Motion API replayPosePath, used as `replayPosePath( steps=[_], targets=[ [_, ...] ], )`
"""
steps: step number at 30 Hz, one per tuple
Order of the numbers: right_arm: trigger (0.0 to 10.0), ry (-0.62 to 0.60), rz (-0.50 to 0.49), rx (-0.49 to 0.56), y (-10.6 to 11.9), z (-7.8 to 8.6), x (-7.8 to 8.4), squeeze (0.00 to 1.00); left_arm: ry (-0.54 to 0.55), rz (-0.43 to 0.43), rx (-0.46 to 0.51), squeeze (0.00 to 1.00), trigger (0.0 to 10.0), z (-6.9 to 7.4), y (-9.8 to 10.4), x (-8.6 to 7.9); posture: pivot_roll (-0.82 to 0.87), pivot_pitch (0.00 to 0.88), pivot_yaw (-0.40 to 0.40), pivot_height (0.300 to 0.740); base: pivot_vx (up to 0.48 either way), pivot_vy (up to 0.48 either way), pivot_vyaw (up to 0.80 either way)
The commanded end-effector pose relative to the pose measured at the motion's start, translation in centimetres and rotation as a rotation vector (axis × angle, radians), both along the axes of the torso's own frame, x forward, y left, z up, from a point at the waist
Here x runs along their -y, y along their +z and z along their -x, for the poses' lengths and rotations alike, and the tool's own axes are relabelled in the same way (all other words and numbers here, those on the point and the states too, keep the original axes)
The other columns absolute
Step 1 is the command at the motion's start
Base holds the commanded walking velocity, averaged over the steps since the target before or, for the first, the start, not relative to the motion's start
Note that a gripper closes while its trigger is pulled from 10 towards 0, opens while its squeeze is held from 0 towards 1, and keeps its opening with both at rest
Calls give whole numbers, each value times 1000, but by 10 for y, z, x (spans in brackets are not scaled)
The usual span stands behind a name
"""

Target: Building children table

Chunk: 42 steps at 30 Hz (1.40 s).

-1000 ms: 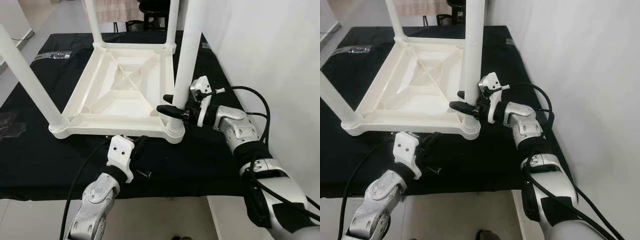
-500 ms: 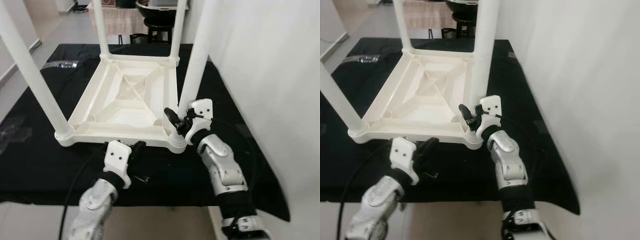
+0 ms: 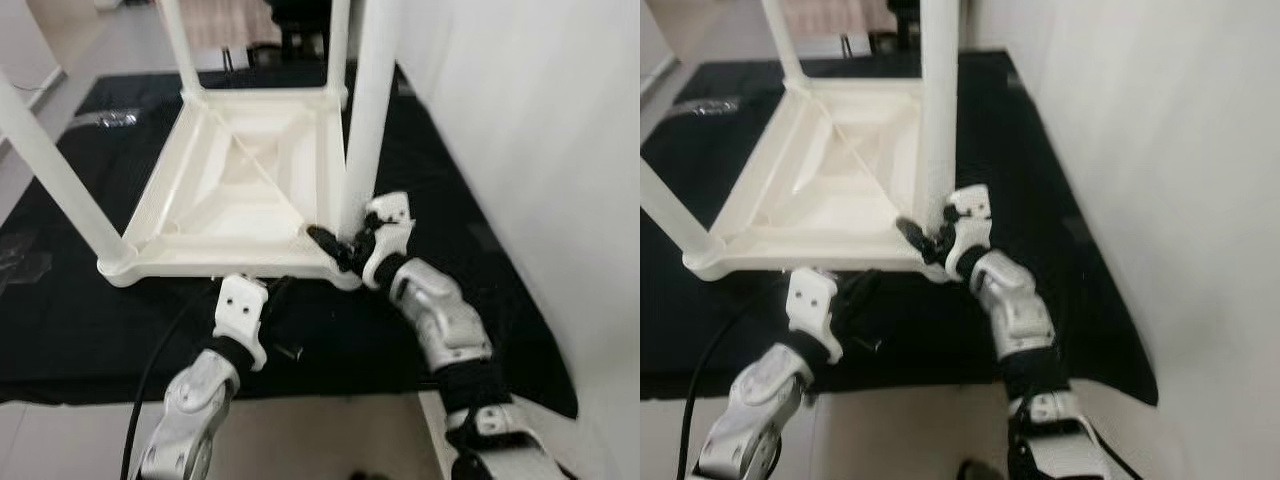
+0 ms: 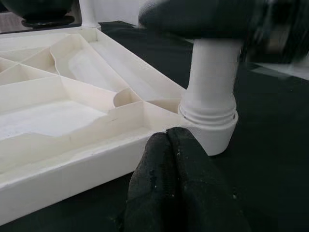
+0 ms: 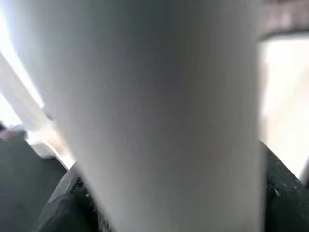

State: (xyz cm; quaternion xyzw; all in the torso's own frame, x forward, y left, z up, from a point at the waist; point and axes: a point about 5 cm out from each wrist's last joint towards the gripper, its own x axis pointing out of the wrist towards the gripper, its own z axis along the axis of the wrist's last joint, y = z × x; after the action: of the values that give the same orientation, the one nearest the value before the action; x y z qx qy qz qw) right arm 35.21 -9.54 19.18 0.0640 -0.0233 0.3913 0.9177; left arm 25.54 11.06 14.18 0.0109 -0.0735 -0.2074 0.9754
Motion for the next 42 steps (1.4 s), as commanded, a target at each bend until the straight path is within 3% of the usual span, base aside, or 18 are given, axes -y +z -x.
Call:
replayPosePath(
  steps=[1, 5, 10, 11, 12, 13, 14, 15, 23, 29, 30, 31, 32, 33, 35, 37, 38, 42],
  targets=[
    [10000, 115, 3, -1, -2, 4, -7, 0, -6, 3, -10, 0, 10000, 1, -2, 2, 30, 138, -19, 740, 0, 0, 0],
    [10000, 213, 146, -5, -9, -7, 8, 0, -6, 5, -11, 0, 10000, 1, -2, 3, 38, 135, -25, 740, 0, 0, 0],
    [10000, 209, 175, -26, -13, -14, 16, 0, -5, 6, -11, 0, 10000, 2, -2, 3, 41, 138, -27, 740, 0, 0, 0],
    [7294, 198, 164, -42, -13, -16, 20, 0, -4, 6, -10, 0, 10000, 2, -2, 3, 42, 140, -27, 740, 0, 0, 0],
    [7294, 198, 164, -42, -13, -16, 20, 0, -4, 6, -10, 0, 10000, 2, -2, 3, 42, 140, -27, 740, 0, 0, 0],
    [2941, 180, 150, -57, -13, -19, 24, 0, -4, 7, -10, 0, 10000, 2, -2, 3, 41, 141, -27, 740, 0, 0, 0],
    [2941, 169, 139, -65, -12, -21, 26, 0, -3, 7, -10, 0, 10000, 2, -2, 3, 41, 141, -27, 740, 0, 0, 0],
    [0, 160, 128, -71, -12, -22, 29, 0, -3, 7, -10, 0, 10000, 2, -2, 3, 41, 142, -27, 740, 0, 0, 0],
    [0, 163, 113, -59, -15, -22, 38, 0, -6, 8, -11, 0, 10000, 2, -1, 3, 35, 148, -19, 740, 0, 0, 0],
    [0, 37, 132, -72, -25, -22, 45, 0, -7, 9, -11, 0, 10000, 1, -1, 3, 36, 149, -23, 740, 0, 0, 0],
    [1451, -50, 129, -93, -30, -22, 46, 0, -6, 9, -10, 0, 10000, 2, -1, 3, 35, 150, -30, 740, 0, 0, 0],
    [1451, -50, 129, -93, -30, -22, 46, 0, -6, 9, -10, 0, 10000, 2, -1, 3, 35, 150, -30, 740, 0, 0, 0],
    [10000, -358, 63, -124, -51, -7, 35, 0, -2, 7, -8, 0, 10000, 2, 0, 1, 27, 155, -34, 740, 0, 0, 0],
    [10000, -358, 63, -124, -51, -7, 35, 0, -2, 7, -8, 0, 10000, 2, 0, 1, 27, 155, -34, 740, 0, 0, 0],
    [10000, -480, 33, -95, -55, 12, 24, 0, 1, 4, -7, 0, 10000, 1, 0, -1, 29, 158, -17, 740, 0, 0, 0],
    [10000, -486, 43, -61, -52, 17, 20, 0, 1, 3, -7, 0, 10000, 0, 0, -1, 24, 155, -13, 740, 0, 0, 0],
    [10000, -469, 81, -53, -50, 10, 20, 0, -2, 2, -10, 0, 10000, -1, -1, -1, 19, 150, -8, 740, 0, 0, 0],
    [10000, -481, 83, -105, -54, 1, 23, 0, -9, 2, -15, 0, 10000, -1, -1, -1, 32, 148, -13, 740, 0, 0, 0]
  ],
)
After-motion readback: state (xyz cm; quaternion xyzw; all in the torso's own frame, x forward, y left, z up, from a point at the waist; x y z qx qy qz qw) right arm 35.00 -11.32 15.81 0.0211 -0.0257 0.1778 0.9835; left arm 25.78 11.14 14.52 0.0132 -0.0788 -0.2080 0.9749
